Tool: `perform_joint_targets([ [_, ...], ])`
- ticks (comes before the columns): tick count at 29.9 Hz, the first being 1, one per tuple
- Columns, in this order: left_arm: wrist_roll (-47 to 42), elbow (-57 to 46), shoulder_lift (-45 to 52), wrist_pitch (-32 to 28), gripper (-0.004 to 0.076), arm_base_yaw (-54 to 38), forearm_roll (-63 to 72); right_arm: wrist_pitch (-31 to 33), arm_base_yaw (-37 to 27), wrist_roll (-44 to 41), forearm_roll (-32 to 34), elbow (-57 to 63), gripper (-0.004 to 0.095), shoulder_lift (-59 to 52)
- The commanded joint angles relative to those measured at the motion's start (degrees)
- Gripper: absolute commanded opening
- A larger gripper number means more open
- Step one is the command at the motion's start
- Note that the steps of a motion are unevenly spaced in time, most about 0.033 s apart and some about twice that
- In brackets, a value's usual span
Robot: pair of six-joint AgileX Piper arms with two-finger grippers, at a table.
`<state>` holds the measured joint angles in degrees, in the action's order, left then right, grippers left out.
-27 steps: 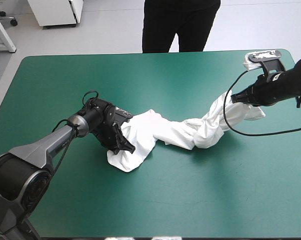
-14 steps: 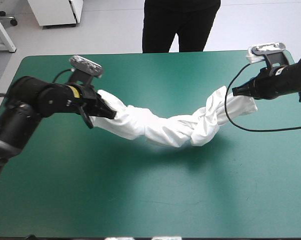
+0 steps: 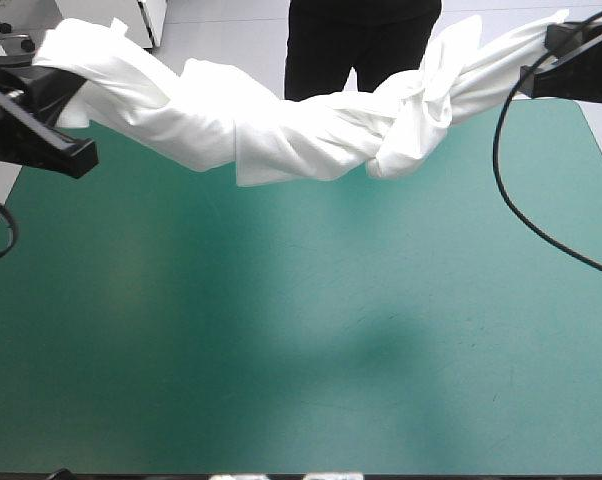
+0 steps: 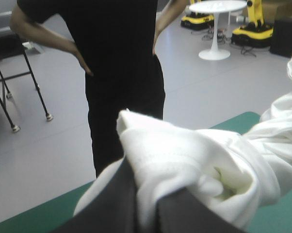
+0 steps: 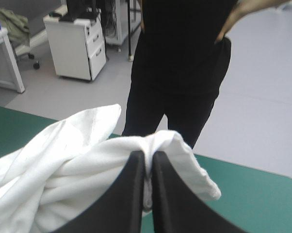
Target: Fold the cloth
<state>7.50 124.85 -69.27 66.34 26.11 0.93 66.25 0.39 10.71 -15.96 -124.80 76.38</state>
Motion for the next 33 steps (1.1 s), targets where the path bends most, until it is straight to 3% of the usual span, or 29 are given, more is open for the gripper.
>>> perform_joint_targets([
  [1,0.59,2.37,1.54,-4.74,-0.0009,0.09,2.32,-3.76,-0.26,-0.13,-1.18,-1.68,-0.0017,-4.39],
  [6,1.63,2.35,4.13,-0.09,-0.0009,0.09,5.15,-2.36,1.53,-0.02,-2.68,-1.71,-0.0017,-7.68],
  [15,0.67,-3.83,10.27,7.59,-0.0009,0.09,5.15,4.69,12.39,-0.83,-2.68,8.18,-0.0017,-13.74],
  [33,-8.89,-36.54,14.66,7.56,-0.0009,0.09,10.23,5.26,14.59,-5.92,-4.19,38.83,-0.0017,-19.2],
])
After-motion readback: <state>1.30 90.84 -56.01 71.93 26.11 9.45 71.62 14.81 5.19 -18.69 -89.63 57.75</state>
